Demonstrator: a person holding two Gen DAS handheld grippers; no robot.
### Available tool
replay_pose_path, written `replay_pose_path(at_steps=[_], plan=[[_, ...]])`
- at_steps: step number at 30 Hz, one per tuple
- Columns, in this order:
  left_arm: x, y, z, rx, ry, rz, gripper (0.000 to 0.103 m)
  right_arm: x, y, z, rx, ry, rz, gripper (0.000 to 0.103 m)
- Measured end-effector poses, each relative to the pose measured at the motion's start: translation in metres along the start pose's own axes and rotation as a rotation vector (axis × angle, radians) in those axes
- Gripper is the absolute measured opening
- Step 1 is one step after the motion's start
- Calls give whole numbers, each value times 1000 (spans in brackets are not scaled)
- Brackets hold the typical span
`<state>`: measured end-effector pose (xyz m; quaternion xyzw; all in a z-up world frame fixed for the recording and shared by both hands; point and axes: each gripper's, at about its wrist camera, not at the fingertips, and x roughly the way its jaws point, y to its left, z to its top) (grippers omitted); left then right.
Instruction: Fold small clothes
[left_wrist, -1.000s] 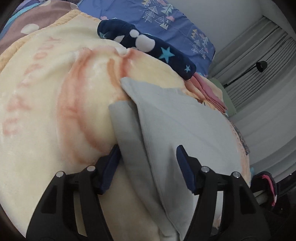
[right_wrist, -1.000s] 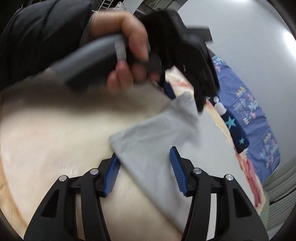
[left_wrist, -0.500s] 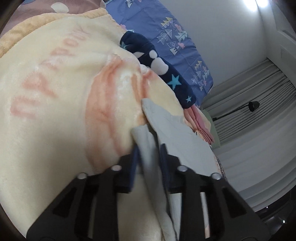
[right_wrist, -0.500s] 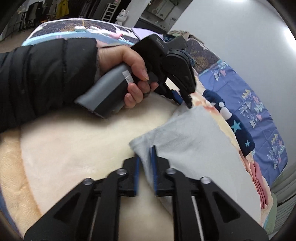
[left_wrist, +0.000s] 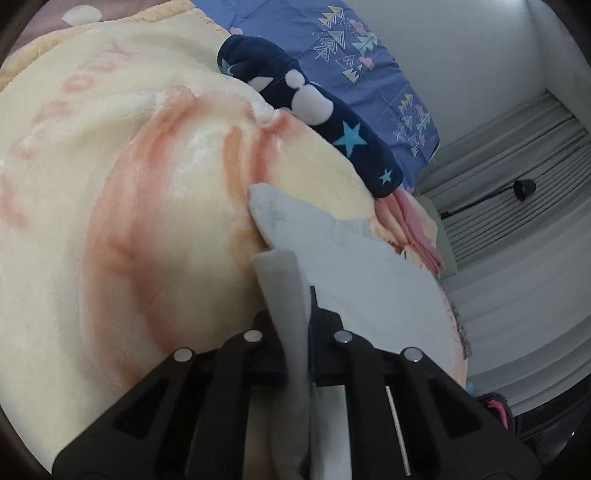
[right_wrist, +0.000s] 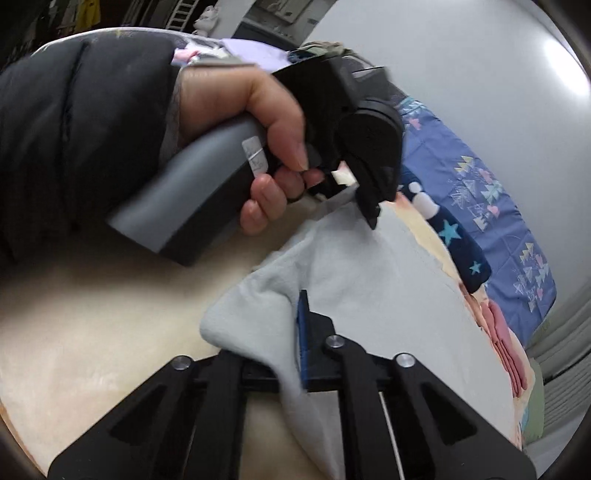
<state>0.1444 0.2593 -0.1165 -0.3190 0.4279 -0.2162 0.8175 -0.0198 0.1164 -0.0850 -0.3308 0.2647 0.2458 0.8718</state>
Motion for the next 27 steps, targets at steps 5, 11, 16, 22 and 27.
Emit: replay_pose_path(at_steps=[5, 11, 16, 22, 27], plan=[[-15, -49, 8, 116, -32, 29, 8, -35, -45, -2, 206, -83, 68, 3], [-18, -115, 11, 204, -51, 48, 8, -69, -101, -20, 414, -155, 141, 2], [-4, -169, 5, 275, -46, 96, 8, -91, -144, -50, 577, -213, 204, 2], [31, -231, -4, 345, -22, 153, 8, -107, -190, -93, 750, -263, 248, 2], [76, -281, -18, 427, 14, 228, 8, -117, -227, -135, 868, -285, 269, 2]])
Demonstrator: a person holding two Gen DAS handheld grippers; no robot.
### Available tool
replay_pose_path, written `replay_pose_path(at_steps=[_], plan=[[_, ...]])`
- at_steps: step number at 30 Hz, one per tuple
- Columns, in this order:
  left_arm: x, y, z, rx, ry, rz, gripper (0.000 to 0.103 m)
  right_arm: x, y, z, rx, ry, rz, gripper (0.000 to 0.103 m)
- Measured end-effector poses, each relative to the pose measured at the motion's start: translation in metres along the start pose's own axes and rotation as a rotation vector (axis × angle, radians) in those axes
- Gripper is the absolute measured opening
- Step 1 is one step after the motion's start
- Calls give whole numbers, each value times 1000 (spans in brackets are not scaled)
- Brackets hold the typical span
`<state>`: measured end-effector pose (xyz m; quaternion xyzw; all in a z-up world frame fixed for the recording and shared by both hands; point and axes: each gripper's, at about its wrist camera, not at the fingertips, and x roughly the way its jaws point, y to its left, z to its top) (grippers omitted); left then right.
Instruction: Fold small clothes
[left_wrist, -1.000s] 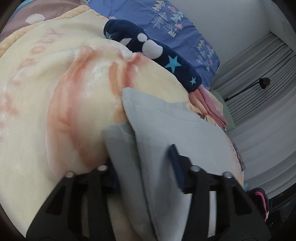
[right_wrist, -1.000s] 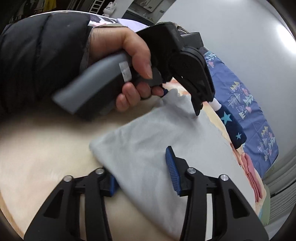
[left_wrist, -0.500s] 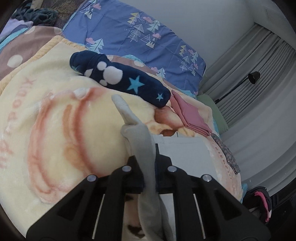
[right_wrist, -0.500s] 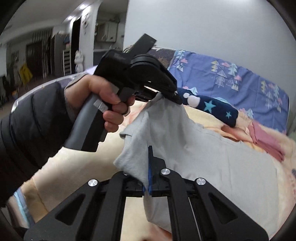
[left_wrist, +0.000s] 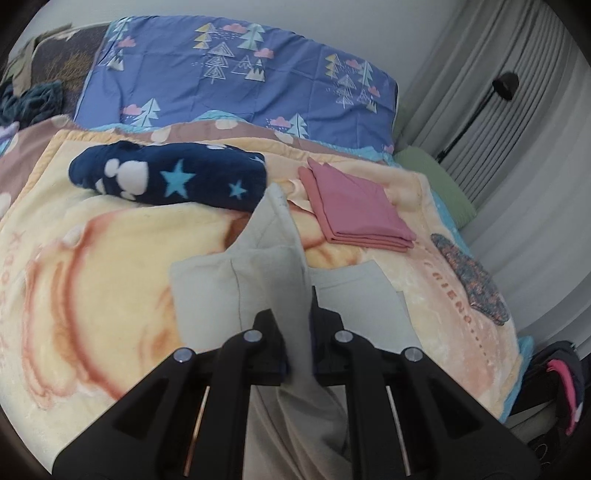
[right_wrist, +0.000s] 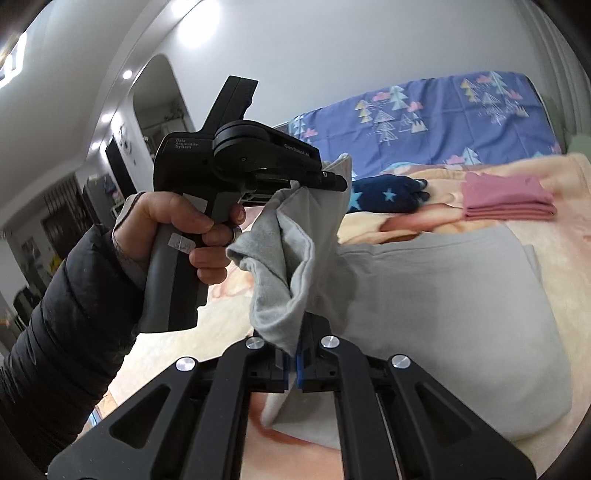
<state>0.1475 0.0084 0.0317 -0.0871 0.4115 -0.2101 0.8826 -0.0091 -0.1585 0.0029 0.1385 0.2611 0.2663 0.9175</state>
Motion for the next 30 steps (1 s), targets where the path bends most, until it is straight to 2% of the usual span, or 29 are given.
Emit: replay_pose_path(at_steps=[7, 11, 17, 20, 23, 25, 27, 29, 30], plan=[[65, -70, 8, 78, 72, 40, 8, -32, -94, -7, 235, -17, -13, 2], [106, -109, 4, 163, 131, 54, 8, -48, -129, -20, 312, -19, -41, 2], [166, -147, -11, 241, 217, 83, 8, -61, -162, -40, 376, -10, -83, 2], [182, -160, -19, 285, 240, 87, 8, -65, -170, -47, 397, -3, -83, 2], [192, -169, -24, 337, 246, 125, 9, -66, -171, -52, 402, 7, -78, 2], [195, -171, -26, 340, 246, 119, 18, -65, -172, -55, 418, 19, -74, 2], [185, -173, -26, 343, 212, 96, 41, -66, -178, -57, 445, 31, -64, 2], [163, -178, -26, 361, 146, 99, 55, -68, -181, -59, 469, 39, -44, 2], [144, -181, -29, 384, 103, 99, 57, -69, -182, -60, 477, 43, -38, 2]])
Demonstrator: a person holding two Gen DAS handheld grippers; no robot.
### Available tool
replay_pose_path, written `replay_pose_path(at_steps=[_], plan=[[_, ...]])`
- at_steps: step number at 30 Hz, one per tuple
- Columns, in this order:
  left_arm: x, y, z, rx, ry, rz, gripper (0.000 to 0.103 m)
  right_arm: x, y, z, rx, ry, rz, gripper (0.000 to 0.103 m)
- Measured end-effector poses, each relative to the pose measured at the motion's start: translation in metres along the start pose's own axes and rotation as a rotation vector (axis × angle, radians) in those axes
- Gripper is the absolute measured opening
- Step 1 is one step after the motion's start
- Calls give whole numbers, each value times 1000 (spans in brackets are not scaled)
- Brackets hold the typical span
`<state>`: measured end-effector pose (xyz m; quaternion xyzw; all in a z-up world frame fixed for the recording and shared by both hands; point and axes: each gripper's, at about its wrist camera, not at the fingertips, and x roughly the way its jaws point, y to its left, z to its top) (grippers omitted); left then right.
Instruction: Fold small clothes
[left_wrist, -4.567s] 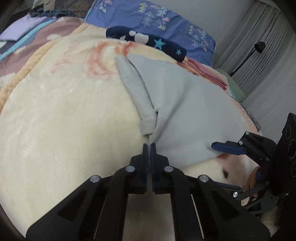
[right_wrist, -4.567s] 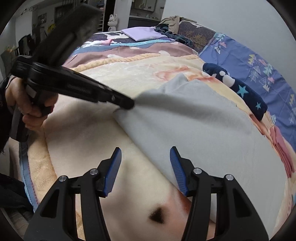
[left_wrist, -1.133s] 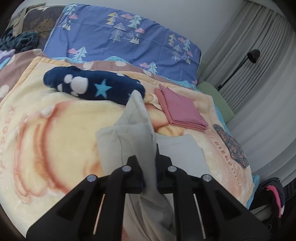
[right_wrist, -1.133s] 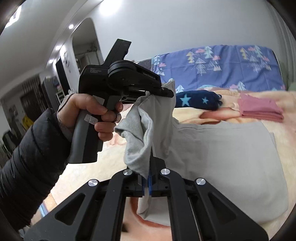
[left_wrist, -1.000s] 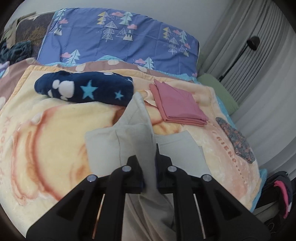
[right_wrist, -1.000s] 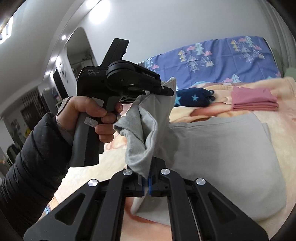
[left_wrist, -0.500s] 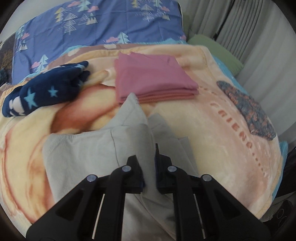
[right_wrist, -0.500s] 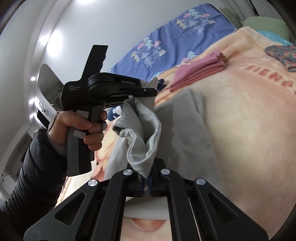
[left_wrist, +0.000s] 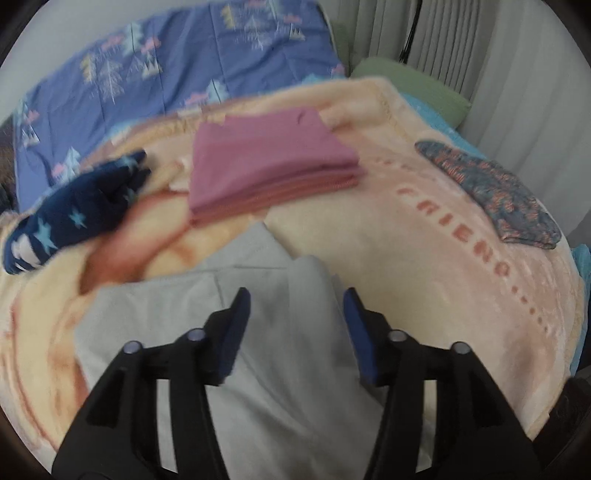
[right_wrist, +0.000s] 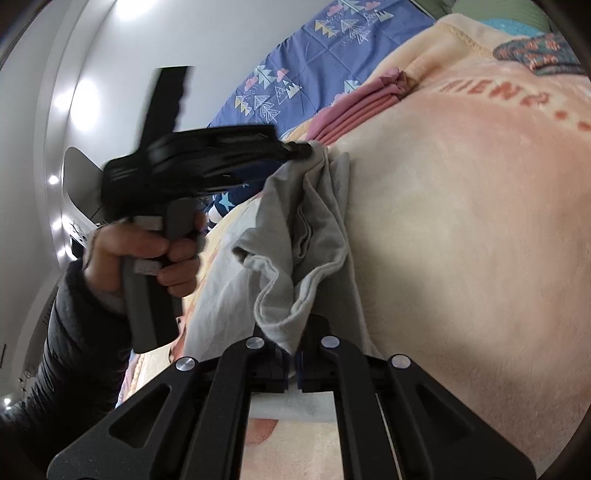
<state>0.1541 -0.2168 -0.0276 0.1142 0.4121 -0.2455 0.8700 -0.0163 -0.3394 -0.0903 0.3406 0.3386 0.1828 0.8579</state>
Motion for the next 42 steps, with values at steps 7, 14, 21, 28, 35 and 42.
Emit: replay_pose_path(at_steps=[7, 14, 21, 28, 35, 42], plan=[[-105, -8, -90, 97, -128, -10, 74, -4, 2, -2, 16, 11, 7, 3], [-123, -11, -216, 164, -3, 139, 77, -12, 21, 3, -12, 4, 22, 3], [-115, 15, -230, -5, -19, 277, 76, -31, 36, 19, 20, -40, 96, 2], [-124, 36, -251, -51, -13, 291, 74, -35, -1, -1, 81, 35, -30, 2], [-134, 33, -253, -47, 4, 200, 51, -41, -2, -13, 23, 59, -84, 5], [-166, 26, -233, -89, -109, -3, 27, -52, 44, -3, -199, -55, -149, 9]])
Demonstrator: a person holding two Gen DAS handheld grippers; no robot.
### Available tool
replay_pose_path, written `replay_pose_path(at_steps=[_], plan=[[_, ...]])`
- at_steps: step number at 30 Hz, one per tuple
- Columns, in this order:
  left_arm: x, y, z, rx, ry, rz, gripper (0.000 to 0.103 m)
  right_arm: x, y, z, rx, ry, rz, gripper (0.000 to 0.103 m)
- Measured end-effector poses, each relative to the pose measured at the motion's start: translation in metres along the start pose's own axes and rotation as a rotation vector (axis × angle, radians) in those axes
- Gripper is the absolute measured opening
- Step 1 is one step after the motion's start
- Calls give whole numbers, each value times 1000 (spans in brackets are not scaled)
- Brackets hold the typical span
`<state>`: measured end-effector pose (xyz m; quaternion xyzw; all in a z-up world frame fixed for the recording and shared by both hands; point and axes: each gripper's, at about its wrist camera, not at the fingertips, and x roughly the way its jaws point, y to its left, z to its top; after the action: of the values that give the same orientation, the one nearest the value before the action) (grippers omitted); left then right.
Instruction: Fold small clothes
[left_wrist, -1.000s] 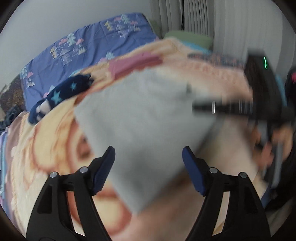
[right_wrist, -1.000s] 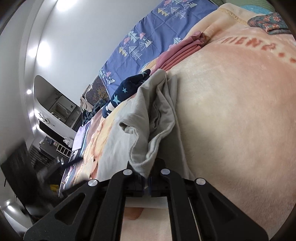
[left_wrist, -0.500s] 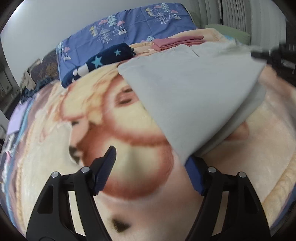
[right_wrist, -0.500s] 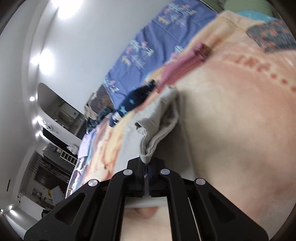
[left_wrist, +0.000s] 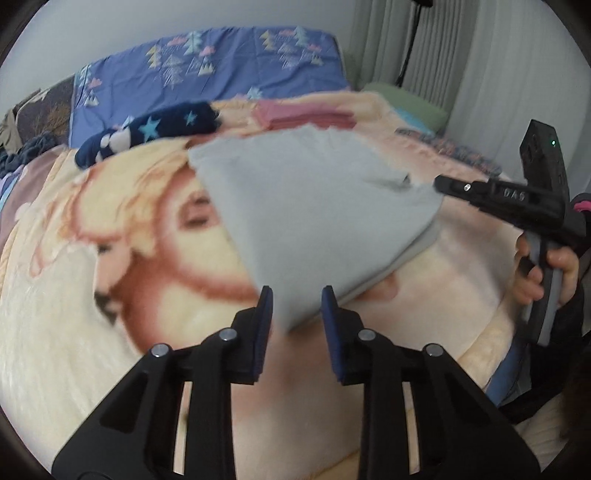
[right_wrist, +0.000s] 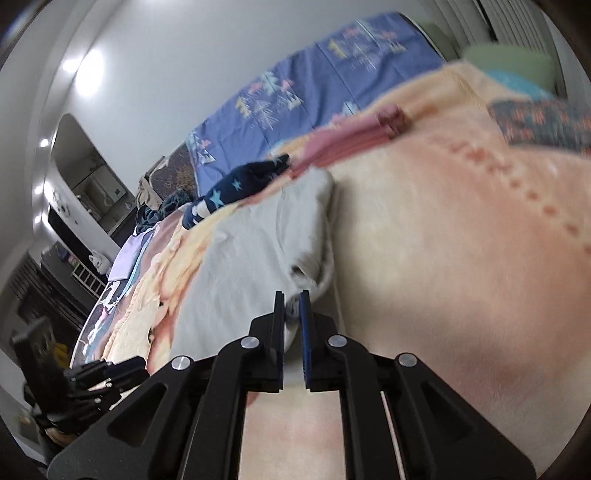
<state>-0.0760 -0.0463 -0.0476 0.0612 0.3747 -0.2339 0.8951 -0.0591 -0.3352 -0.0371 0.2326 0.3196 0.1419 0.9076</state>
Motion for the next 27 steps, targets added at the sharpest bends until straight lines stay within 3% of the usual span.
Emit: replay_pose_path(at_steps=[3, 5, 10, 11, 14, 15, 18, 19, 21, 22, 27], plan=[[27, -6, 3, 21, 44, 25, 28, 13, 0, -3, -14, 48, -3, 9], [53, -8, -8, 50, 120, 91, 28, 26, -10, -10, -11, 113, -76, 9], [52, -2, -16, 40, 110, 74, 31, 21, -47, -20, 94, 178, -194, 7], [50, 0, -14, 37, 114, 76, 35, 19, -49, -16, 107, 171, -213, 7], [39, 1, -5, 21, 79, 42, 40, 6, -26, -1, 36, 67, -159, 9], [35, 1, 0, 10, 53, 14, 43, 6, -11, 2, -13, 43, -100, 9], [43, -6, 5, 32, 48, 23, 52, 27, 15, -1, -105, 90, -12, 9], [52, -8, 2, 47, 75, 37, 52, 39, 18, -5, -133, 127, -36, 9], [70, -9, -10, 62, 122, 59, 54, 72, 5, -19, -143, 235, -215, 8], [69, -7, -13, 53, 106, 44, 54, 77, -7, -25, -95, 246, -205, 0], [62, 8, -12, -6, 124, -11, 62, 59, 3, -20, -132, 219, -221, 0]])
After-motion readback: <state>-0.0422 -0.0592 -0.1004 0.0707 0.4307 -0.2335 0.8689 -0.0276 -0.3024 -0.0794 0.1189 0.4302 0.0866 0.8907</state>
